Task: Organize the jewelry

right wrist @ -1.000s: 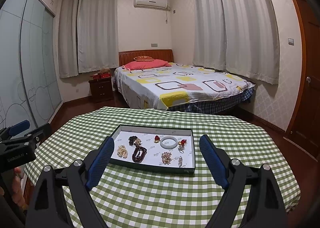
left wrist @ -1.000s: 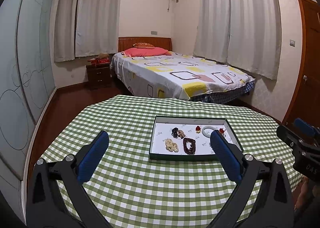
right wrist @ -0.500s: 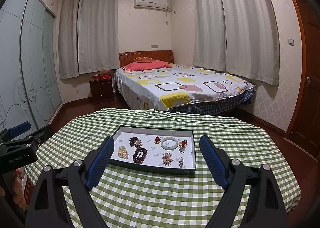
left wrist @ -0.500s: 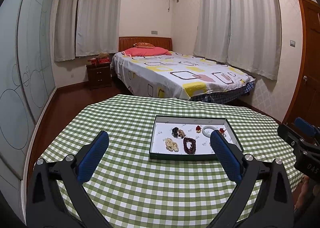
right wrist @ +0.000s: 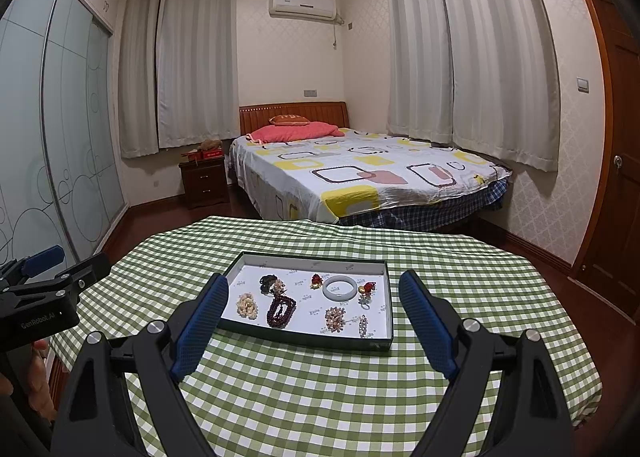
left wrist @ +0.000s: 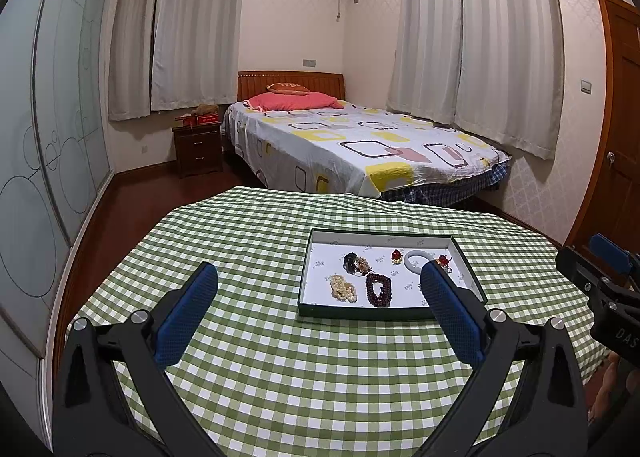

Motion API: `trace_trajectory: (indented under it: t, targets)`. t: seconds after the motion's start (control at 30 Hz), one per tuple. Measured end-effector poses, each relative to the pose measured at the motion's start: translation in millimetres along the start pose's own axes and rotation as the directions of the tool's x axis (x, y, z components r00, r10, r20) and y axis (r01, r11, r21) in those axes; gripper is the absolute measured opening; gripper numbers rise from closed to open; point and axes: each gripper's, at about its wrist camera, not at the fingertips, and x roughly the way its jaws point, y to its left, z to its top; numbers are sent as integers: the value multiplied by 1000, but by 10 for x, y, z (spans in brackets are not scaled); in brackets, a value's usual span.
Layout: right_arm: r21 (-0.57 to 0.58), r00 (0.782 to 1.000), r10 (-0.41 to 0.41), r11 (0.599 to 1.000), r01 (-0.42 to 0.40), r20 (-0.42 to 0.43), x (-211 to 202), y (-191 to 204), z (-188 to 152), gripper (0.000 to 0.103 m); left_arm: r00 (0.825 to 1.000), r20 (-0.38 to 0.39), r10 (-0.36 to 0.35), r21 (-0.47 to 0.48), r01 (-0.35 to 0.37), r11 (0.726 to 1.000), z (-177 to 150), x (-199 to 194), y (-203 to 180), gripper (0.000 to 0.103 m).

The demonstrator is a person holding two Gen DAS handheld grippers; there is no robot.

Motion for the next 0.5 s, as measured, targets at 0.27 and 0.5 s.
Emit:
trace_trajectory:
  t: [0.27, 0.5]
  targets:
    - [-1, 1000, -1, 1000, 1, 1, 5, 7, -3, 84, 1000, 7, 1, 0, -1, 1000, 3, 7, 12, 99]
    - [1, 1000, 1, 1000, -1, 0, 2, 10, -7, 84, 1000, 4, 4, 0, -4, 1000, -14, 17, 12, 99]
